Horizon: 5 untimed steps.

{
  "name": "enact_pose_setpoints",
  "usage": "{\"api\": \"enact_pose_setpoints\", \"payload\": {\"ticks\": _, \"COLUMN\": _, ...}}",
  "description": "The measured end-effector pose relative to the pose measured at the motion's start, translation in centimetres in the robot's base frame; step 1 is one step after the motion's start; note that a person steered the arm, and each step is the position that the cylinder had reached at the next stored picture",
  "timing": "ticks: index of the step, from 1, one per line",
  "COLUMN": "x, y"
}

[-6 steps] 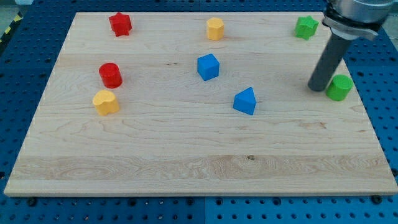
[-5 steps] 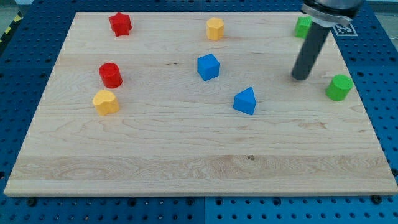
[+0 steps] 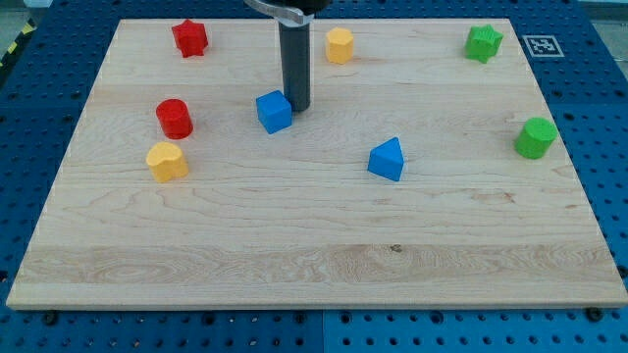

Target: Place the blue cube to the bottom left of the heart

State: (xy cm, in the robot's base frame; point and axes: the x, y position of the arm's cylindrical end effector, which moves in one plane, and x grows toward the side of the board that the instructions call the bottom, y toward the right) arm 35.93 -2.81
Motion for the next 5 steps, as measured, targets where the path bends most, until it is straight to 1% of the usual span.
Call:
{"api": "enact_pose_setpoints", "payload": {"ticks": 1, "x": -1.5, "y": -1.5}}
{"api": "enact_pose_setpoints", "payload": {"ticks": 2, "x": 0.5, "y": -2.6}}
{"api": "enact_pose_setpoints", "payload": {"ticks": 3, "x": 5.9, "y": -0.9}}
{"api": "enact_pose_setpoints", "payload": {"ticks": 4, "x": 10.7, "y": -0.6}}
{"api": "enact_pose_setpoints", "payload": {"ticks": 5, "x": 8.6, "y": -0.6}}
